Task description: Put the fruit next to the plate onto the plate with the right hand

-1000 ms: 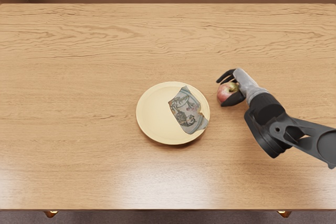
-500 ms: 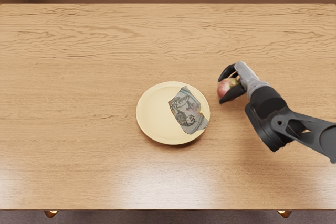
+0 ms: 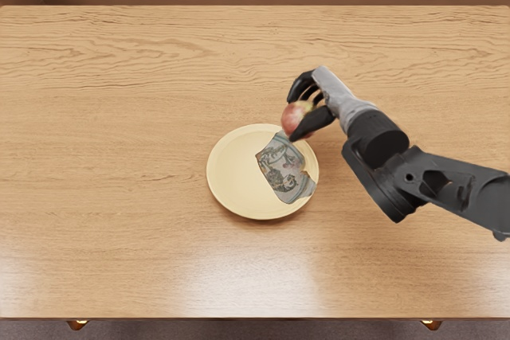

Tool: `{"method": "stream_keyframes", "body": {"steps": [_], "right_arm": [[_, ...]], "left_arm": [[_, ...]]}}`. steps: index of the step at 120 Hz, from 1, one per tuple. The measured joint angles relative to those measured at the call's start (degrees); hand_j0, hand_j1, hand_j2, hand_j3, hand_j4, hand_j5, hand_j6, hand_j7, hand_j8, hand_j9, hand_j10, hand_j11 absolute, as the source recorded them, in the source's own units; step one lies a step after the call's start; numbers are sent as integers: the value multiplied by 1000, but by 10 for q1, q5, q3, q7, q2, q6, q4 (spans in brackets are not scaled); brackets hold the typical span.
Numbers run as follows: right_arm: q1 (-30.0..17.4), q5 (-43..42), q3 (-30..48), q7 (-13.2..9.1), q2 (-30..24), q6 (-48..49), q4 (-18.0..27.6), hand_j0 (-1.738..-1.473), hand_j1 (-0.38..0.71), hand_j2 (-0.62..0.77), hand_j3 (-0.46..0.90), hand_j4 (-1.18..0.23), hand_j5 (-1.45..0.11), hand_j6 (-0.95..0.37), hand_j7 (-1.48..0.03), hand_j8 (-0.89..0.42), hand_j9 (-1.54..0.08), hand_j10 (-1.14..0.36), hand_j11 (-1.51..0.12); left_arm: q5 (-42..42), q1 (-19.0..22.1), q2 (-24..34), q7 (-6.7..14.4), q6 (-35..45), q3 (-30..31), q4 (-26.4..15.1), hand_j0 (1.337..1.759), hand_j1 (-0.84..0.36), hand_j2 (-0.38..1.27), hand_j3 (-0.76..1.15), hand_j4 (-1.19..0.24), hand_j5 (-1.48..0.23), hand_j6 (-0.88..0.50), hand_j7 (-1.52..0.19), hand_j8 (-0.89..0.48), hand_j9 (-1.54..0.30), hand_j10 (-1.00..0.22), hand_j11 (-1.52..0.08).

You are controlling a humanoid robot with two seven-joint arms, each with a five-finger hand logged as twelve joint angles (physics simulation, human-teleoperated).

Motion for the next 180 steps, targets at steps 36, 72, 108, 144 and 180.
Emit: {"method": "stream_keyframes", "body": {"steps": [36,72,108,144,180], "right_arm": [[-8,0,-3,0,44,0,3,-1654,169,442,0,-791,-1226,-528,-1101,-249,-1178,-294,-1138],[-25,-7,-2,0,59,-1,1,-1657,-203,108,0,-208,-316,-149,-287,-84,-305,-91,-296],[-68,38,123,0,-2,5,-1,-1658,-316,26,0,-48,-73,-35,-66,-20,-70,-21,-68],[-198,125,407,0,-25,327,-41,-1658,-342,7,0,-11,-17,-8,-15,-5,-16,-5,-16],[-252,353,599,0,-27,671,-224,-1658,-347,2,0,-2,-4,-2,-4,-1,-4,-1,-4]], "left_arm": [[0,0,0,0,0,0,0,1658,336,2,0,-11,-14,-11,-14,-11,-14,-11,-14],[0,0,0,0,0,0,0,1658,336,2,0,-11,-14,-11,-14,-11,-14,-11,-14],[0,0,0,0,0,0,0,1658,336,2,0,-11,-14,-11,-14,-11,-14,-11,-14],[0,0,0,0,0,0,0,1658,336,2,0,-11,-14,-11,-14,-11,-14,-11,-14],[0,0,0,0,0,0,0,1658,336,2,0,-11,-14,-11,-14,-11,-14,-11,-14]]}}
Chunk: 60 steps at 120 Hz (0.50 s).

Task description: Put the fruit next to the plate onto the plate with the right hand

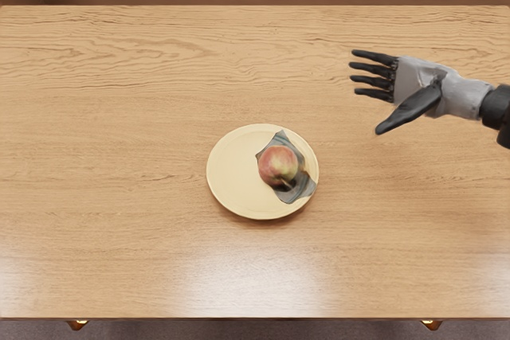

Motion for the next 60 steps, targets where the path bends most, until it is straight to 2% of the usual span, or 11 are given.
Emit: {"method": "stream_keyframes", "body": {"steps": [10,22,45,53,60], "right_arm": [[-2,43,-3,0,1,16,-48,-1658,-348,2,0,-1,-3,-1,-3,0,-3,0,-3],[-3,64,-10,0,2,23,-77,-1658,-349,1,0,0,-2,0,-2,0,-2,0,-2],[-7,82,-22,0,2,27,-88,-1658,-349,1,0,0,-1,1,-1,1,-1,1,-1],[-7,86,-25,0,2,28,-89,-1658,-349,1,0,0,0,1,0,1,0,1,0],[-7,88,-26,0,2,28,-89,-1658,-349,1,0,0,0,1,0,1,0,1,0]], "left_arm": [[0,0,0,0,0,0,0,1658,336,2,0,-11,-14,-11,-14,-11,-14,-11,-14],[0,0,0,0,0,0,0,1658,336,2,0,-11,-14,-11,-14,-11,-14,-11,-14],[0,0,0,0,0,0,0,1658,336,2,0,-11,-14,-11,-14,-11,-14,-11,-14],[0,24,0,0,0,1,0,1658,335,2,0,-11,-15,-11,-15,-11,-15,-11,-15],[0,28,0,0,0,1,7,1658,335,2,0,-11,-15,-11,-15,-11,-15,-11,-15]]}}
